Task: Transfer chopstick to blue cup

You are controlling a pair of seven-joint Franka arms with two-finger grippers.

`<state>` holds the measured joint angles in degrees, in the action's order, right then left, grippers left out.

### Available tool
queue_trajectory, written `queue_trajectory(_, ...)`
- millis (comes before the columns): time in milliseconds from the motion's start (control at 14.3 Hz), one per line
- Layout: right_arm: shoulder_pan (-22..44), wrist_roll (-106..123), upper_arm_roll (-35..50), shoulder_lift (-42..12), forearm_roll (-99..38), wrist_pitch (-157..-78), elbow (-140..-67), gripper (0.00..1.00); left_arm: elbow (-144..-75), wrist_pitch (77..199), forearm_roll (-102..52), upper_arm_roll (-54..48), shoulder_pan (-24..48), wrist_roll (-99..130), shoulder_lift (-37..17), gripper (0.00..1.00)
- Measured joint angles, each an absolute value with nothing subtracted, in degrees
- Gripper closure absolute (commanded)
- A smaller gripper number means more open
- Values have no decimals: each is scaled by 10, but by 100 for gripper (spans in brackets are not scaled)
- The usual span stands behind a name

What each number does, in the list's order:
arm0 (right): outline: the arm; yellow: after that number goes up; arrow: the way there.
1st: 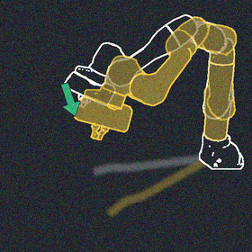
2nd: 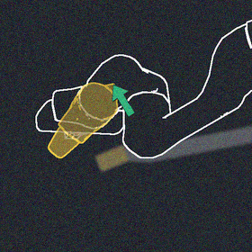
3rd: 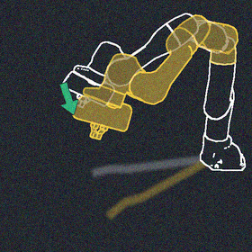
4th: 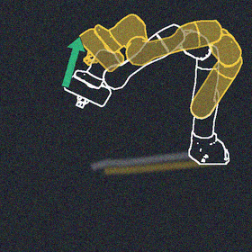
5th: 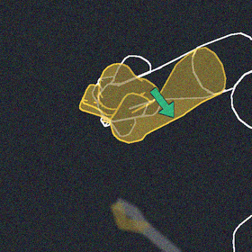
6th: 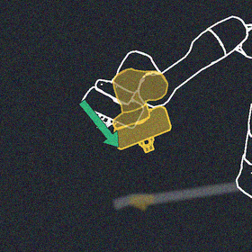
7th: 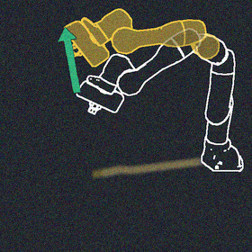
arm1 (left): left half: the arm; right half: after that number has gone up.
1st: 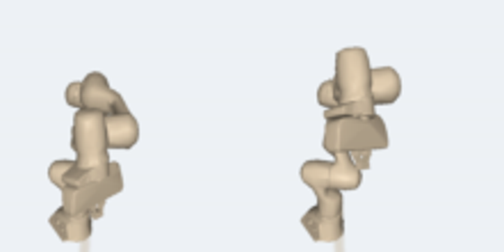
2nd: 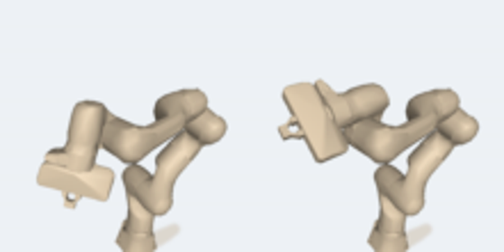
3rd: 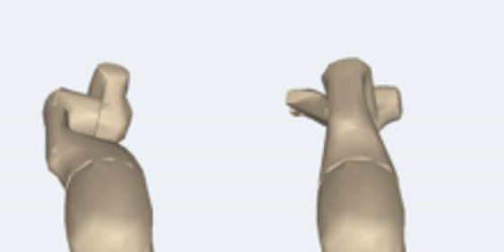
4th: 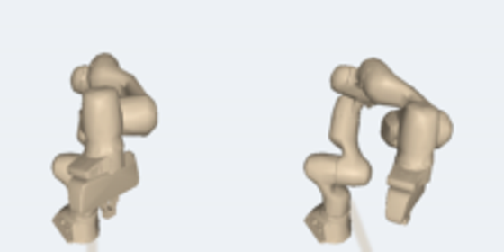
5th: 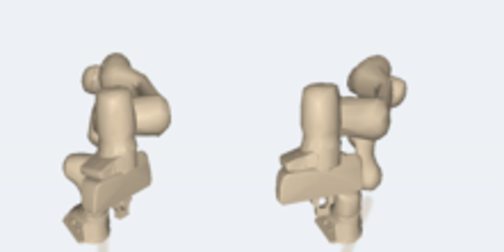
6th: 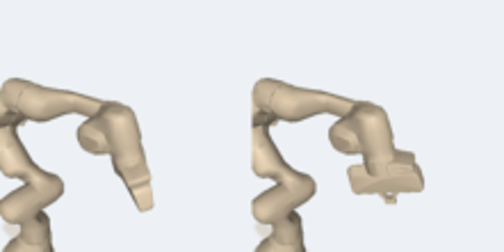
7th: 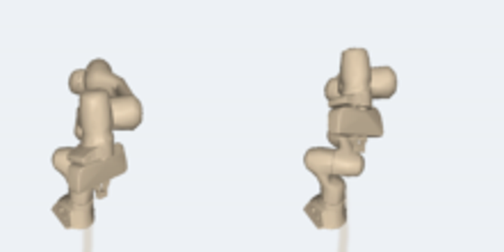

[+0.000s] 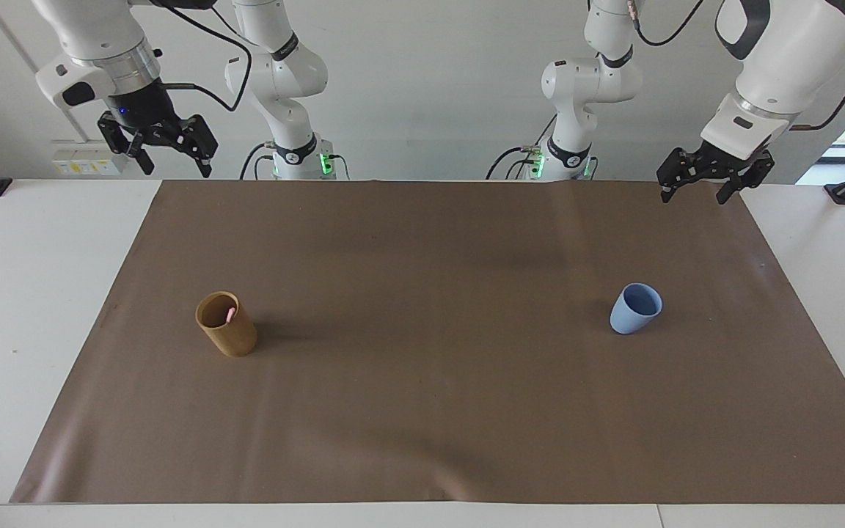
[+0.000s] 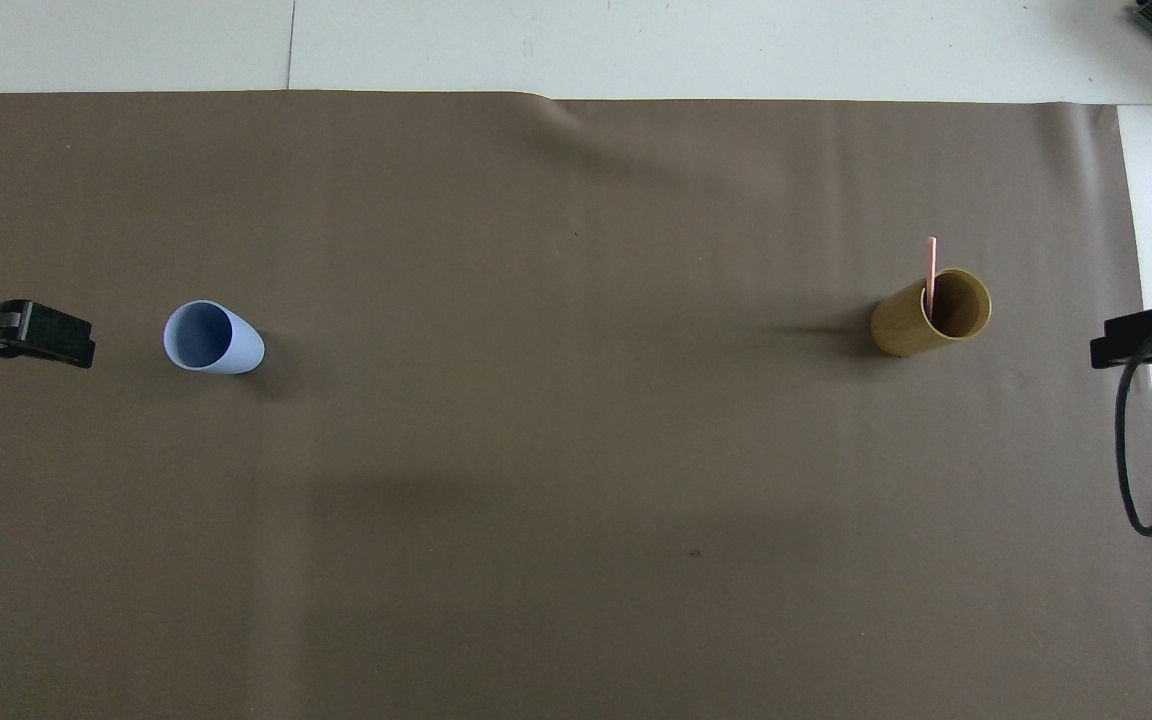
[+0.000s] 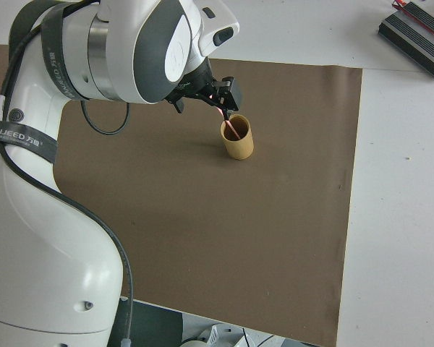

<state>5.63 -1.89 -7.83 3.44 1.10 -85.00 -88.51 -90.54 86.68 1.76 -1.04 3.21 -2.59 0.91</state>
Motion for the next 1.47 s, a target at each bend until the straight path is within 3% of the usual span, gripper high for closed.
queue_trajectory(1472,56,-19,-78,34,11,-850,-889,0,-921,879,17,-11,32,-16,13,0)
